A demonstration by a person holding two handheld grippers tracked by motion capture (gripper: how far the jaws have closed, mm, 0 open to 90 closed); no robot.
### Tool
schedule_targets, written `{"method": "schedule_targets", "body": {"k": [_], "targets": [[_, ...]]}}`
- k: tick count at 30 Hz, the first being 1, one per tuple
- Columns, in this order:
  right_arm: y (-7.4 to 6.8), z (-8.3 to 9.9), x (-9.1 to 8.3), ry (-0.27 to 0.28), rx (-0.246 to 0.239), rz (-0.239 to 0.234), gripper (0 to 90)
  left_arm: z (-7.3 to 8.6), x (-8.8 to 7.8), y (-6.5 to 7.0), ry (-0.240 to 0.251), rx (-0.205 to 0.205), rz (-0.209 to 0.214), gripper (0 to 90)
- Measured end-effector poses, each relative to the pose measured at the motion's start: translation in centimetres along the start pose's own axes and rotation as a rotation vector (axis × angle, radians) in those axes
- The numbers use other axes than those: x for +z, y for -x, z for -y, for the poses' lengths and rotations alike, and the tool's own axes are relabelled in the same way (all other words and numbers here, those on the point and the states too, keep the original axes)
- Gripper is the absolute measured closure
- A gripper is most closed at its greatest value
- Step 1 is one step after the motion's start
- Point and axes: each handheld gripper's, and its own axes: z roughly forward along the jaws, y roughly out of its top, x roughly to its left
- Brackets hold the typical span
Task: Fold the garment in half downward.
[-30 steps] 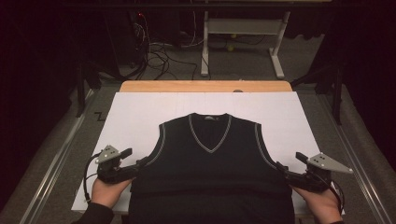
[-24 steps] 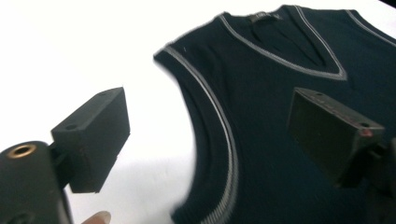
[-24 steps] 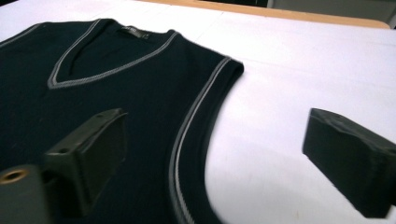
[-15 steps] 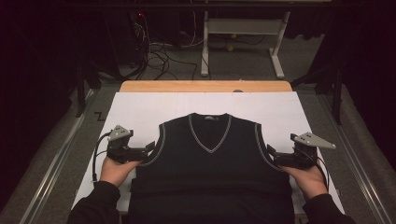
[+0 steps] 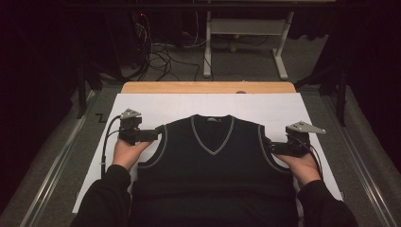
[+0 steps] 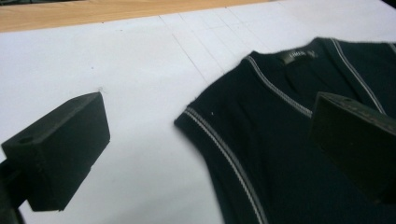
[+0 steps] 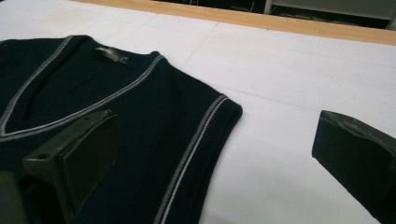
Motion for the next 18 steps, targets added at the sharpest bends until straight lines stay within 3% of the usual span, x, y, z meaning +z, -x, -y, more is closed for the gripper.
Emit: {"method": "schedule_targets", "body": {"k": [3,9,14,18], "targets": [[0.1,-0.3,0.6,-0.010,-0.001,0.007,1.8,-0.1,1.3,0.1,-0.017,0.005,-0.012,0.0],[0.0,-1.1,2.7,-0.065,-0.006,0.054,3.7,0.2,4.0,-0.2,-0.125,-0.024,-0.053,0.0],[-0.4,-1.9,3.9,-0.092,-0.025,0.064,6.9,0.7,5.5,-0.4,-0.171,-0.050,-0.039,0.0],[-0.4,-2.1,5.1,-0.134,0.002,0.074,7.8,1.2,6.8,-0.2,-0.237,-0.066,-0.069,1.6]]}}
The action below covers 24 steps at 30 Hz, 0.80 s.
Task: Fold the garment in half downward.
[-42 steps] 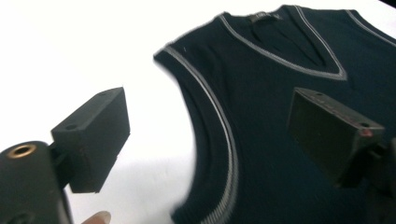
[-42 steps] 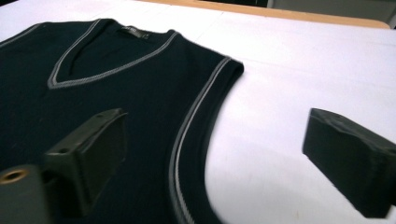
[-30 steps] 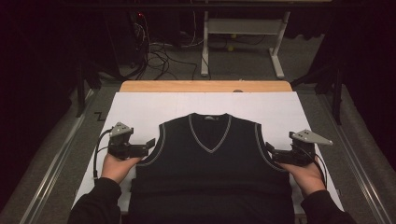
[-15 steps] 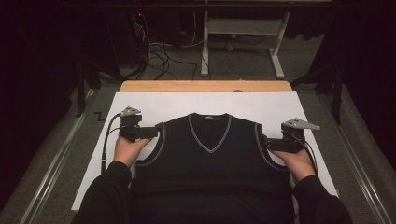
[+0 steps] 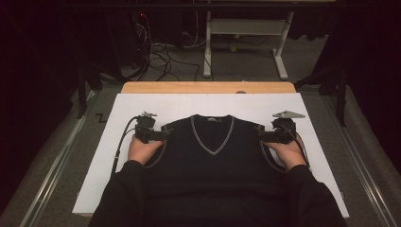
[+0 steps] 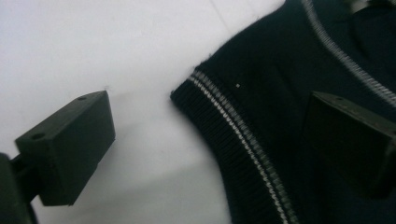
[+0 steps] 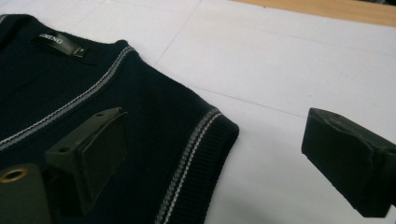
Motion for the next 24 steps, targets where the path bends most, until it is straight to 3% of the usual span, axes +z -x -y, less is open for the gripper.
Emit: {"method": "schedule_targets", "body": {"k": [7,10,14,16,21,24], "targets": [[-0.4,-0.2,1.8,-0.043,-0.006,-0.018,12.7,-0.3,0.3,0.6,-0.022,0.021,-0.041,3.3],[-0.9,0.0,2.9,-0.072,-0.007,-0.025,16.1,-0.6,0.4,1.3,-0.045,0.047,-0.080,10.6],[-0.9,0.3,3.3,-0.103,0.005,-0.031,21.3,-0.8,0.2,1.6,-0.064,0.034,-0.110,19.5],[-0.9,0.5,3.5,-0.121,0.000,-0.030,26.9,-0.9,0.0,1.7,-0.067,0.022,-0.096,30.6],[-0.9,0.4,3.5,-0.118,0.005,-0.017,35.1,-0.8,0.0,1.8,-0.055,0.027,-0.062,44.0],[-1.0,0.3,3.5,-0.112,-0.002,-0.005,48.7,-0.9,0.1,1.9,-0.051,0.018,-0.049,52.0]]}}
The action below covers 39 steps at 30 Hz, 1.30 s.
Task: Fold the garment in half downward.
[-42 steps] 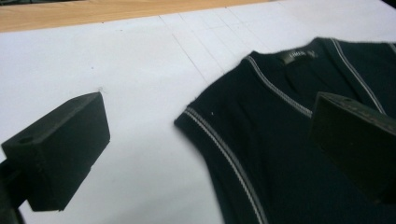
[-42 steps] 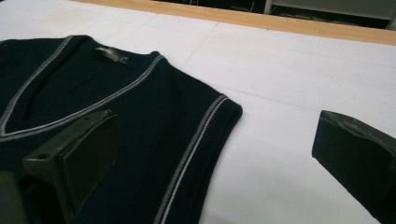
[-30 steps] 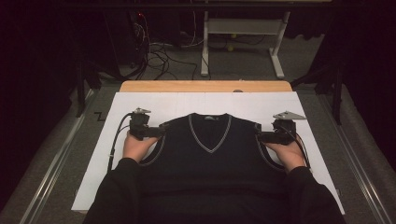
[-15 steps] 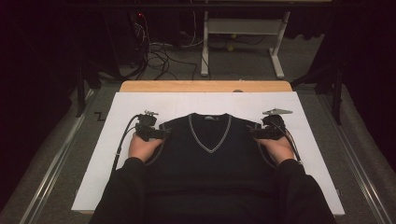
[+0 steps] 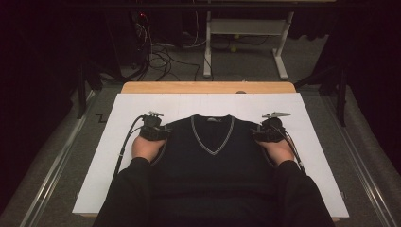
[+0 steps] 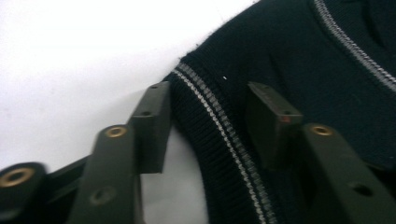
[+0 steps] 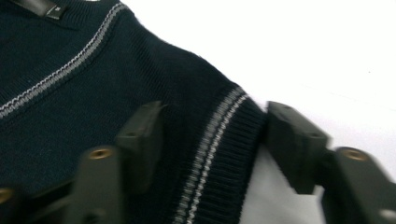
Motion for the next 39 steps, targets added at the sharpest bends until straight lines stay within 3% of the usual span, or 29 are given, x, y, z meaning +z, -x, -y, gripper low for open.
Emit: {"method": "schedule_targets", "body": {"k": [1,3,4,8,9,10,13,14,16,17,18,19,20,29,36,39], "targets": [[0.1,-0.1,0.0,0.004,0.005,-0.016,57.4,0.0,0.0,0.1,0.001,0.003,0.001,55.8],[0.0,-0.1,0.0,0.006,0.001,-0.021,60.2,0.0,0.1,0.1,0.004,0.004,0.003,57.7],[-0.1,-0.1,0.0,0.005,-0.004,-0.040,70.2,0.0,0.1,0.1,0.005,0.009,0.028,66.4],[-0.5,-0.2,-0.1,-0.004,-0.039,-0.050,78.5,0.0,0.1,0.3,0.008,0.015,0.036,71.7],[-0.6,-0.2,-0.2,-0.007,-0.047,-0.045,78.8,-0.1,0.0,0.3,0.007,0.026,0.043,71.8],[-0.6,-0.3,-0.4,-0.006,-0.062,-0.035,79.0,-0.3,-0.6,0.3,0.019,0.077,0.050,71.8],[-0.5,-0.5,-1.0,0.015,-0.078,-0.019,79.0,-0.7,-1.5,0.0,0.051,0.079,0.042,71.9],[-0.2,-0.9,-1.7,0.050,-0.073,-0.007,79.0,-1.2,-2.6,-0.3,0.110,0.057,0.053,71.9],[0.0,-1.1,-2.1,0.067,-0.071,0.002,79.0,-1.5,-3.2,-0.3,0.136,0.062,0.049,71.9],[0.1,-1.7,-3.1,0.117,-0.071,0.017,78.9,-2.2,-4.1,0.2,0.186,0.093,0.027,72.0],[0.2,-2.1,-3.6,0.141,-0.071,0.025,78.8,-2.2,-4.1,0.2,0.186,0.093,0.027,72.2],[0.2,-2.5,-4.2,0.169,-0.069,0.031,78.8,-3.1,-5.0,0.7,0.207,0.128,0.000,72.3],[0.3,-2.8,-4.7,0.195,-0.064,0.034,78.8,-3.1,-5.0,0.7,0.207,0.128,0.000,72.3],[0.6,-6.0,-8.2,0.335,-0.057,0.073,78.8,-6.4,-8.8,1.6,0.380,0.098,-0.041,72.3],[0.6,-7.6,-9.8,0.401,-0.071,0.084,78.8,-7.3,-10.4,1.6,0.449,0.087,-0.048,72.3],[0.4,-8.3,-10.4,0.418,-0.083,0.083,78.8,-7.4,-10.9,1.5,0.458,0.087,-0.048,72.3]]}}
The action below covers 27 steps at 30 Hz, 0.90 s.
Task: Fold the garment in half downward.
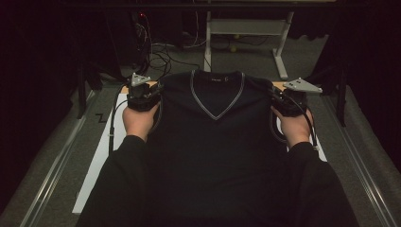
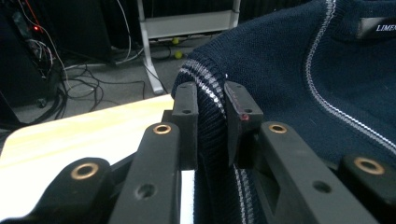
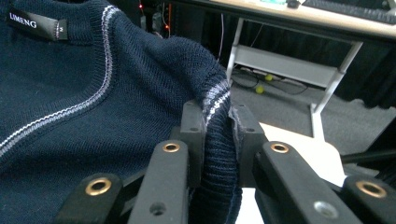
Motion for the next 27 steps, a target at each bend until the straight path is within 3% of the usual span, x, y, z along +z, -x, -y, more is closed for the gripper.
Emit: {"method": "schedule_targets", "body": {"k": [5,12,15,19,22,26,27], "targets": [[-0.4,-0.1,-0.3,-0.004,-0.015,-0.009,78.8,0.5,-0.4,-0.1,-0.023,0.007,0.022,72.1],[-1.1,1.5,-1.4,-0.009,-0.019,-0.033,78.7,2.4,-1.8,0.4,-0.040,0.026,0.061,72.2],[-1.5,2.7,-2.8,0.001,-0.021,-0.055,78.7,3.5,-2.7,0.4,-0.045,0.030,0.077,72.1],[-1.9,3.6,-4.0,0.012,-0.028,-0.076,78.8,5.1,-4.1,0.3,-0.038,0.006,0.109,72.1],[-2.4,4.7,-5.4,0.021,-0.039,-0.095,78.7,6.4,-5.4,0.7,-0.037,0.027,0.130,72.1],[-2.9,6.5,-7.3,0.033,-0.044,-0.119,78.7,8.7,-7.3,1.2,-0.012,0.017,0.173,72.1],[-3.1,7.7,-8.1,0.039,-0.026,-0.135,78.7,9.5,-7.7,1.4,-0.017,0.020,0.179,72.1]]}}
